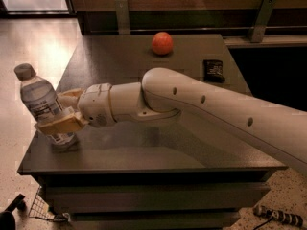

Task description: Pick blue plastic bottle

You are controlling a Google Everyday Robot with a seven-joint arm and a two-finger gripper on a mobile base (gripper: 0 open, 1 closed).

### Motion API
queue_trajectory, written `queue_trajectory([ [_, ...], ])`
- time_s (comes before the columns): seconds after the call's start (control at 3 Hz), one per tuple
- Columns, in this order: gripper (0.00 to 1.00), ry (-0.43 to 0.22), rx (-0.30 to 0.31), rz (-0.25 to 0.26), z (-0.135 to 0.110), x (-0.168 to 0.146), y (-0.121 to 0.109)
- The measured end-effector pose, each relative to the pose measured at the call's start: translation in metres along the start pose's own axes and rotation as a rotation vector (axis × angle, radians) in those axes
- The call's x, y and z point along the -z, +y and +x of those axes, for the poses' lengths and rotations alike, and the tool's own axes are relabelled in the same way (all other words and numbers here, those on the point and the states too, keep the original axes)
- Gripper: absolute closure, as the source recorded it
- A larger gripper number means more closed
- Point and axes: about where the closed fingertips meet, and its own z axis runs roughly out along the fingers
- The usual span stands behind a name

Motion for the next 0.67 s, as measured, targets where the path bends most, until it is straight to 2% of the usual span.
queue_trajectory([
  [0.33,1.00,-0.026,0.020,-0.015,-0.027,0.009,0.000],
  [0.67,1.00,-0.071,0.075,-0.016,-0.070,0.024,-0.002],
])
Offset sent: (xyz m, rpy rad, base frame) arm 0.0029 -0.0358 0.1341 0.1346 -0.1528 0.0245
